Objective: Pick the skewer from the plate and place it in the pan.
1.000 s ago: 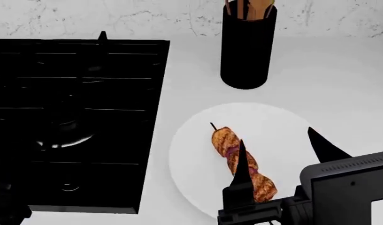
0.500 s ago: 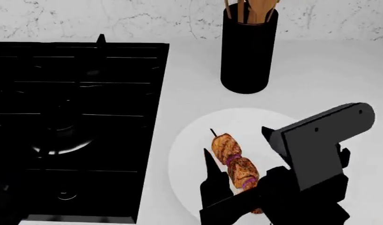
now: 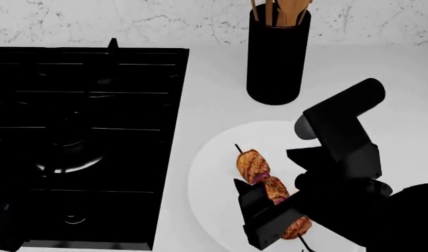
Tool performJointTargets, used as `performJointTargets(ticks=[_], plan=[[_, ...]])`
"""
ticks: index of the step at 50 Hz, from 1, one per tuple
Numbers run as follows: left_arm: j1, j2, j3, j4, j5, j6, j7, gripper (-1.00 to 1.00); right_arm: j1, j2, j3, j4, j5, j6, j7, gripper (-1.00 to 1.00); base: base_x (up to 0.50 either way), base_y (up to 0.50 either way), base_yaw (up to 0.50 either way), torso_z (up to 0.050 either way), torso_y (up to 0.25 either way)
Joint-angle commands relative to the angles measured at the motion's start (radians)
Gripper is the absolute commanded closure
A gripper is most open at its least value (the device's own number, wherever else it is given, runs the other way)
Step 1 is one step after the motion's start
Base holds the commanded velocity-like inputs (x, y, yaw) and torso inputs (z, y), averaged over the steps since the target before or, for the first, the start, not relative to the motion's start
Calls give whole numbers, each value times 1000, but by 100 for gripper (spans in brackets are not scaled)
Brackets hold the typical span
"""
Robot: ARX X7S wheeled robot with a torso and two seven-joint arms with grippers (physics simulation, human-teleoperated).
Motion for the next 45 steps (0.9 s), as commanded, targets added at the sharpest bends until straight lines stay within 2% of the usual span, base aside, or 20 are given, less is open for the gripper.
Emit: performJointTargets(ticks=[1,45], plan=[[-2,-8,3,-6,0,8,5,-100,72,26,-70,134,-43,-25,-9,-100,0,0,0,0,0],[-1,-30,-8,28,-53,-5,-42,-100,111,-4,-300,290,-98,-74,-40,-100,0,0,0,0,0]])
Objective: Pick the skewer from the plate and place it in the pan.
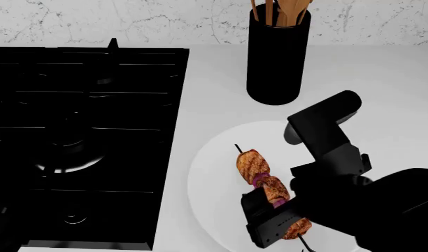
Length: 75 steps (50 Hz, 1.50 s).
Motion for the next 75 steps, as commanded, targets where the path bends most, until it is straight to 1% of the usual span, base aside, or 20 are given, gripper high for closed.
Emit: performJointTargets(ticks=[1,17,40,41,51,54,62,63,64,68,69,71,75], plan=[[-3,-6,-1,4,-13,-2,-9,-100,9,-10,-57,57,-24,-23,-10,-100,0,0,0,0,0],[12,-18,-14,20,-38,-3,-26,-100,4,-14,-61,105,-38,-33,11,-100,0,0,0,0,0],[12,-27,-12,23,-55,3,-42,-100,-11,-13,-86,114,-32,-31,19,-100,0,0,0,0,0],[13,-27,-11,22,-54,4,-42,-100,-10,-13,-84,115,-33,-30,22,100,0,0,0,0,0],[19,-30,-7,18,-49,14,-40,-100,-5,-9,-89,107,-31,-31,28,100,0,0,0,0,0],[17,-30,-6,17,-50,16,-42,-100,16,-8,-57,79,-15,-17,42,100,0,0,0,0,0],[-5,-25,16,1,-29,24,-40,-100,134,-9,145,-76,85,77,122,100,0,0,0,0,0],[-11,-21,25,-6,-18,29,-35,-100,141,-5,160,-114,105,99,130,100,0,0,0,0,0],[-13,-18,33,-13,-6,35,-30,-100,146,-19,206,-136,137,142,157,100,0,0,0,0,0],[-25,-3,52,-43,31,64,-14,-100,83,-43,340,-228,216,164,258,100,0,0,0,0,0],[-40,1,54,-53,37,71,-11,-100,38,-59,392,-266,232,157,298,100,0,0,0,0,0],[-57,9,68,-68,57,84,-4,-100,17,-87,451,-312,245,141,354,100,0,0,0,0,0],[-40,39,108,-124,136,158,34,-100,-44,-135,562,-336,282,124,413,100,0,0,0,0,0]])
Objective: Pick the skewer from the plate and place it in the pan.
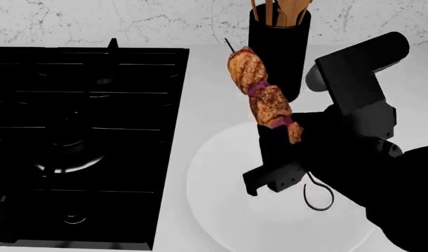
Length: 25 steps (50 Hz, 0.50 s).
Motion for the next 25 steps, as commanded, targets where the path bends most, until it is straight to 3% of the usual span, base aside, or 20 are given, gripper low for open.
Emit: performJointTargets(ticks=[1,7,25], plan=[[-16,49,75,-100,130,110,58,-100,-109,-74,277,-171,107,-9,165,100,0,0,0,0,0],[-12,62,91,-136,165,146,74,-100,-169,-101,308,-189,117,-43,186,100,0,53,0,0,0],[24,25,26,-48,69,87,20,-100,-177,-93,281,-169,124,-32,257,100,28,500,0,0,0]])
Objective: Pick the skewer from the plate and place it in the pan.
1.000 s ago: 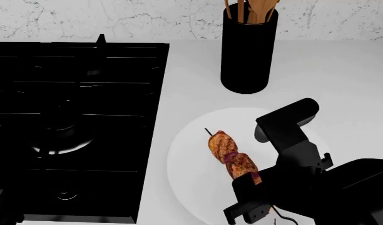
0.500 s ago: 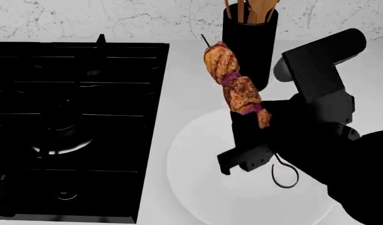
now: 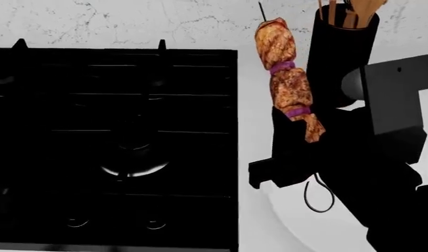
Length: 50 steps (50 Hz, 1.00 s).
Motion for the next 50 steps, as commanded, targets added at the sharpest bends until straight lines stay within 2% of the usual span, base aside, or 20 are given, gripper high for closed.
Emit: performJointTargets(ticks=[1,5,7,14,20,50], plan=[[-6,-13,-18,28,-37,-27,-25,-100,-12,-4,9,-1,12,-3,42,100,59,500,0,0,0],[-39,-34,-23,53,-52,-52,-40,-100,0,2,-7,5,16,-1,45,100,56,500,0,0,0],[-98,-61,-64,69,-98,-89,-73,-100,5,4,-15,8,17,-3,45,100,55,500,0,0,0],[-232,-110,-103,120,-200,-164,-142,-100,24,4,-17,30,30,-9,50,100,60,500,0,0,0],[-199,-95,-78,108,-151,-132,-121,-100,15,16,-34,35,30,-36,31,100,73,500,0,0,0],[-163,-103,-85,98,-152,-107,-120,-100,38,26,-48,31,117,-10,93,100,82,500,0,0,1]])
